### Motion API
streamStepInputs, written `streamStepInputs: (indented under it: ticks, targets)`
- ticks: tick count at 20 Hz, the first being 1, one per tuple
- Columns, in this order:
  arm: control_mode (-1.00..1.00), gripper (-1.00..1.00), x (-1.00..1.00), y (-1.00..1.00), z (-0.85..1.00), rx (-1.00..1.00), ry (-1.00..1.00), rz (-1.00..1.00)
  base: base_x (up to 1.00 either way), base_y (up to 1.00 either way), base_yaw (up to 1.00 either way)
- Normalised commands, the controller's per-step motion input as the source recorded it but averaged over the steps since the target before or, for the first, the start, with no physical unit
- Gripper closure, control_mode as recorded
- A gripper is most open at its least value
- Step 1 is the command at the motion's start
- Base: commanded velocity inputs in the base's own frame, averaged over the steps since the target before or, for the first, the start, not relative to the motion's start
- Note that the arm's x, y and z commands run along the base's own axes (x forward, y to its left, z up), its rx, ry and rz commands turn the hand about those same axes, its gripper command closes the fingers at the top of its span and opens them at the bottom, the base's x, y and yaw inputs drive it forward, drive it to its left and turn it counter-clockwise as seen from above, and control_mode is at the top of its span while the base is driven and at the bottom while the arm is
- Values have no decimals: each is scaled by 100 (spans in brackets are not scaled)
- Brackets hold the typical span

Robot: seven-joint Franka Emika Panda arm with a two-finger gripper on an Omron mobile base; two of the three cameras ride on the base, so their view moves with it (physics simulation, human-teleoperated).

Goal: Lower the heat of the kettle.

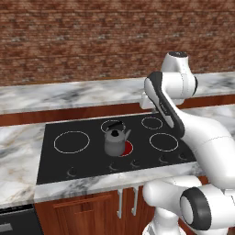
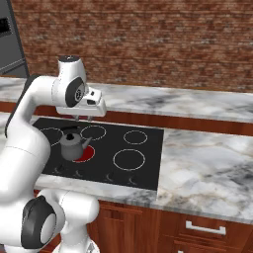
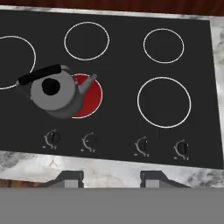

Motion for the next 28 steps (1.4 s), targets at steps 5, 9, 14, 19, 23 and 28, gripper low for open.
streamStepInputs:
  ticks: [5,9,14,19,23,28]
  targets:
    - [-100,-100,-22,7,0,0,0,3,0,0,0]
    - [-100,-100,-57,35,-19,-2,-1,10,0,0,0]
    - [-100,-100,-41,42,-37,-4,-1,28,0,0,0]
    - [-100,-100,-19,22,-42,-5,0,45,0,0,0]
    - [-100,-100,0,6,-37,-3,3,48,0,0,0]
    - [-100,-100,3,0,-41,-6,4,49,0,0,0]
